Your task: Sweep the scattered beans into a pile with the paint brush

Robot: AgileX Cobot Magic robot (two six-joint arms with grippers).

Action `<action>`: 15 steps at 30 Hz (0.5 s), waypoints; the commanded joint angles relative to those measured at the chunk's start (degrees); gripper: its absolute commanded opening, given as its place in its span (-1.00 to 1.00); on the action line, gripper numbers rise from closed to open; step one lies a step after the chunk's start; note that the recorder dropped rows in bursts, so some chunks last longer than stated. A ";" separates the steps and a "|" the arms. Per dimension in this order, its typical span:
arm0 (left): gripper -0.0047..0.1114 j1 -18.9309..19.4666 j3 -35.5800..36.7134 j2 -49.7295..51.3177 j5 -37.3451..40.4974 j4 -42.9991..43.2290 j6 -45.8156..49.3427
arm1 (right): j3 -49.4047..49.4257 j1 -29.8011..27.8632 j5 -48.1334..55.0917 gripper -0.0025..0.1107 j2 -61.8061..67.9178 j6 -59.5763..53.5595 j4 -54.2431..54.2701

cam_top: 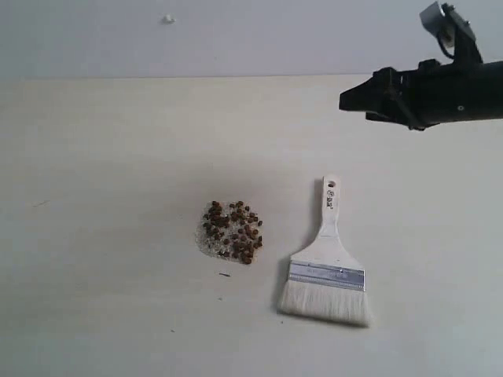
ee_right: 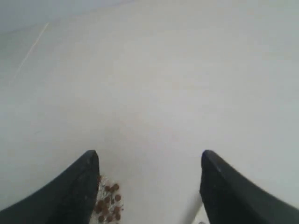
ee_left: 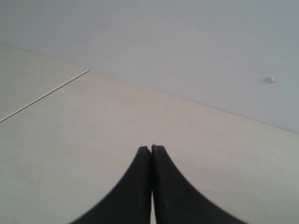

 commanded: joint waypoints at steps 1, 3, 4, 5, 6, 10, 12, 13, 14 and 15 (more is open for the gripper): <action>-0.92 0.07 0.12 -0.40 0.35 -0.43 0.20 | -0.19 0.04 -5.21 -0.15 -6.42 4.06 -0.84; -0.92 0.07 0.12 -0.40 0.35 -0.43 0.20 | -0.19 0.04 -6.44 -0.45 -9.20 7.17 -5.51; -0.92 0.07 0.12 -0.40 0.35 -0.43 0.20 | -0.19 0.04 -7.18 -0.61 -10.28 9.93 -8.20; -0.92 0.07 0.12 -0.40 0.35 -0.43 0.20 | 0.23 0.04 -8.26 -0.75 -11.66 12.49 -11.45; -0.92 0.07 0.12 -0.40 0.35 -0.43 0.20 | 1.12 0.04 -9.48 -0.93 -13.22 15.19 -13.35; -0.92 0.07 0.12 -0.40 0.35 -0.43 0.20 | 8.60 0.04 -15.18 -0.96 -20.27 16.05 -14.75; -0.92 0.07 0.12 -0.40 0.35 -0.43 0.20 | 14.28 0.04 -19.09 -0.96 -25.59 15.28 -14.55; -0.92 0.07 0.12 -0.40 0.35 -0.43 0.20 | 16.65 0.04 -20.41 -0.96 -28.62 14.54 -14.55; -0.92 0.07 0.12 -0.40 0.35 -0.43 0.20 | 19.58 0.04 -22.24 -0.96 -31.84 13.87 -14.55; -0.92 0.07 0.12 -0.40 0.35 -0.43 0.20 | 22.54 0.04 -24.01 -0.96 -35.28 13.18 -14.55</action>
